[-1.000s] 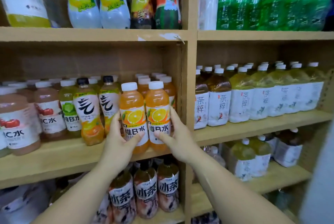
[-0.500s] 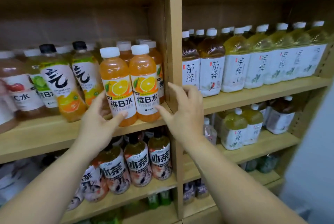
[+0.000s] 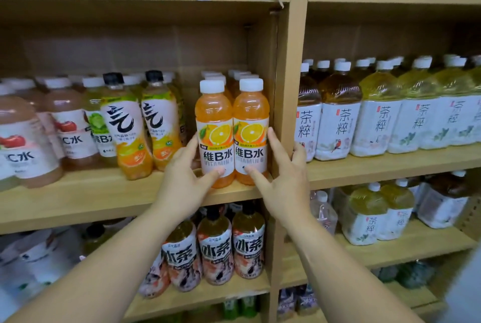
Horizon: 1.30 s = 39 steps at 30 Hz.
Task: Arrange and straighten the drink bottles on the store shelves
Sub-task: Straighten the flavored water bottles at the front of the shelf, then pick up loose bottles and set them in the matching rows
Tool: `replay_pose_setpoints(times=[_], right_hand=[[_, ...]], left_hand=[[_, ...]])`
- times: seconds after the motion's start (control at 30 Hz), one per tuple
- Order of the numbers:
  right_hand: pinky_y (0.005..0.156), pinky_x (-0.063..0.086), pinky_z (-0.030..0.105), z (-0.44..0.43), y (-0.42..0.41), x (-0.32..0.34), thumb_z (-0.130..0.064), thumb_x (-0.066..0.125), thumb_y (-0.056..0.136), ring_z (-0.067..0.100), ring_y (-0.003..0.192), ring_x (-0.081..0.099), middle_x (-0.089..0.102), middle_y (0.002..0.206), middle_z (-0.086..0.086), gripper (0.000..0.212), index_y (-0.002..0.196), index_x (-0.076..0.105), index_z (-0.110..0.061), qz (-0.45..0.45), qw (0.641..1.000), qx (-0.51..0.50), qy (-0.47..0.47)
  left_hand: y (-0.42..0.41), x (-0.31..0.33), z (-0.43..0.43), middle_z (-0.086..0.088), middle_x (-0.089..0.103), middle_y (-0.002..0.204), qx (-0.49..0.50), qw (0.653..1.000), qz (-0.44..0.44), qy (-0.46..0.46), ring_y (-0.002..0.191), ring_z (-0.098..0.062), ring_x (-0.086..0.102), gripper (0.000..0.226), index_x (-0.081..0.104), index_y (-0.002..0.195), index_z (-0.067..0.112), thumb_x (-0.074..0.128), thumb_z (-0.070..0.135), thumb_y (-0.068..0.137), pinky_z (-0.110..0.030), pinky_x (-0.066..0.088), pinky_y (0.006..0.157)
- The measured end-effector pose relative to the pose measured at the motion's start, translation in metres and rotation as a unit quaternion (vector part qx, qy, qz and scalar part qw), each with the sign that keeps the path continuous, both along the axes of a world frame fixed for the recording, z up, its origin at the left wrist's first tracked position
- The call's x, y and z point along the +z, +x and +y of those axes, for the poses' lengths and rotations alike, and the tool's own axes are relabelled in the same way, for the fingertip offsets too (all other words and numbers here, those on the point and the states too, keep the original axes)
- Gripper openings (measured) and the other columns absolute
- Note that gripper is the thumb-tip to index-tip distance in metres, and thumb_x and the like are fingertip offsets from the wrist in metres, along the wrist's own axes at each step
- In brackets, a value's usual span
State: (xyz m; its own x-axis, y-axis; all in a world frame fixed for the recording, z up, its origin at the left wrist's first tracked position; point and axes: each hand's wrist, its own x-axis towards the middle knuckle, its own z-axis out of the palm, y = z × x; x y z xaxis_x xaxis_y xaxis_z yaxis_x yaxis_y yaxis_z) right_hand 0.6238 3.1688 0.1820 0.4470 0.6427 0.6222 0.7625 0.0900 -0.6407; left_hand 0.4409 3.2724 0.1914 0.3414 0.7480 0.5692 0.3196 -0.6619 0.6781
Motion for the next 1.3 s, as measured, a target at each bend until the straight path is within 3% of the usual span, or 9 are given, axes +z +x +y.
replay_pose_setpoints(times=[0.17,0.37,0.47,0.57,0.7,0.83,1.07,1.2,1.3], right_hand=[[0.108,0.024,0.025,0.001,-0.001,-0.001,-0.046,0.073,0.090,0.007,0.141,0.021,0.025,0.160,0.006,0.092,0.141,0.001,-0.073,-0.008,0.999,0.000,0.033],[0.116,0.033,0.038,0.000,-0.001,0.000,-0.042,0.069,0.094,0.024,0.148,0.028,0.025,0.158,0.005,0.092,0.141,-0.001,-0.077,-0.020,1.000,0.011,0.021],[0.116,0.031,0.037,-0.003,-0.001,-0.002,-0.039,0.070,0.094,0.024,0.148,0.028,0.024,0.159,0.005,0.091,0.144,0.003,-0.076,-0.018,1.000,0.012,0.020],[0.121,0.028,0.046,-0.012,-0.010,0.007,-0.034,0.074,0.091,0.026,0.151,0.021,0.016,0.161,-0.002,0.089,0.141,0.015,-0.077,-0.013,0.999,-0.022,0.047],[0.111,0.029,0.046,-0.020,-0.040,0.060,-0.030,0.080,0.085,0.027,0.144,0.028,0.028,0.155,-0.002,0.067,0.140,0.048,-0.053,-0.077,0.981,-0.056,0.170],[0.105,0.030,0.018,-0.014,-0.084,0.131,-0.036,0.069,0.087,0.014,0.130,0.044,0.048,0.136,-0.005,0.042,0.129,0.064,-0.039,-0.129,0.960,0.072,0.240],[0.102,0.043,0.019,0.025,-0.166,0.245,-0.037,0.067,0.093,0.001,0.118,0.051,0.051,0.119,-0.017,0.038,0.130,0.061,-0.031,-0.123,0.938,0.235,0.222],[0.095,0.044,0.022,0.050,-0.209,0.301,-0.031,0.066,0.098,0.005,0.111,0.053,0.052,0.106,-0.030,0.040,0.137,0.057,-0.025,-0.122,0.950,0.237,0.165],[0.092,0.039,0.022,0.073,-0.231,0.327,-0.032,0.063,0.100,0.014,0.124,0.055,0.060,0.133,-0.007,0.051,0.147,0.049,-0.019,-0.145,0.962,0.196,0.125]], left_hand=[[0.013,0.001,-0.003,0.016,0.060,0.135,0.009,1.000,0.007,0.009,0.115,-0.006,0.062,0.085,0.036,0.151,0.047,0.082,0.035,0.080,-0.040,0.057,0.096],[0.014,-0.001,-0.004,0.016,0.059,0.138,0.020,1.000,0.001,0.001,0.114,-0.005,0.062,0.086,0.035,0.151,0.046,0.083,0.035,0.080,-0.037,0.057,0.096],[0.013,0.001,-0.011,0.017,0.059,0.139,-0.011,1.000,-0.013,-0.015,0.114,0.003,0.061,0.088,0.033,0.154,0.046,0.082,0.030,0.083,-0.025,0.055,0.096],[-0.002,0.008,-0.020,0.016,0.047,0.150,-0.002,0.998,-0.048,-0.044,0.121,0.003,0.057,0.088,0.026,0.157,0.046,0.078,0.039,0.086,-0.031,0.057,0.098],[-0.044,0.051,-0.029,0.022,0.053,0.135,0.044,0.992,-0.111,0.040,0.116,0.002,0.058,0.067,0.040,0.139,0.051,0.077,0.032,0.087,-0.034,0.059,0.090],[-0.099,0.115,-0.037,0.018,0.057,0.127,0.077,0.979,-0.129,0.141,0.111,-0.002,0.061,0.054,0.050,0.134,0.043,0.075,0.031,0.088,-0.026,0.058,0.082],[-0.189,0.222,-0.021,0.008,0.061,0.118,0.136,0.953,-0.131,0.237,0.098,-0.002,0.063,0.045,0.053,0.129,0.034,0.074,0.032,0.089,-0.019,0.054,0.081],[-0.210,0.277,0.017,0.003,0.058,0.124,0.185,0.952,-0.054,0.240,0.104,-0.013,0.061,0.053,0.050,0.140,0.023,0.069,0.039,0.093,-0.035,0.053,0.091],[-0.212,0.302,0.043,0.002,0.060,0.128,0.173,0.960,-0.026,0.217,0.110,-0.017,0.061,0.058,0.048,0.143,0.024,0.063,0.048,0.093,-0.039,0.051,0.095]])
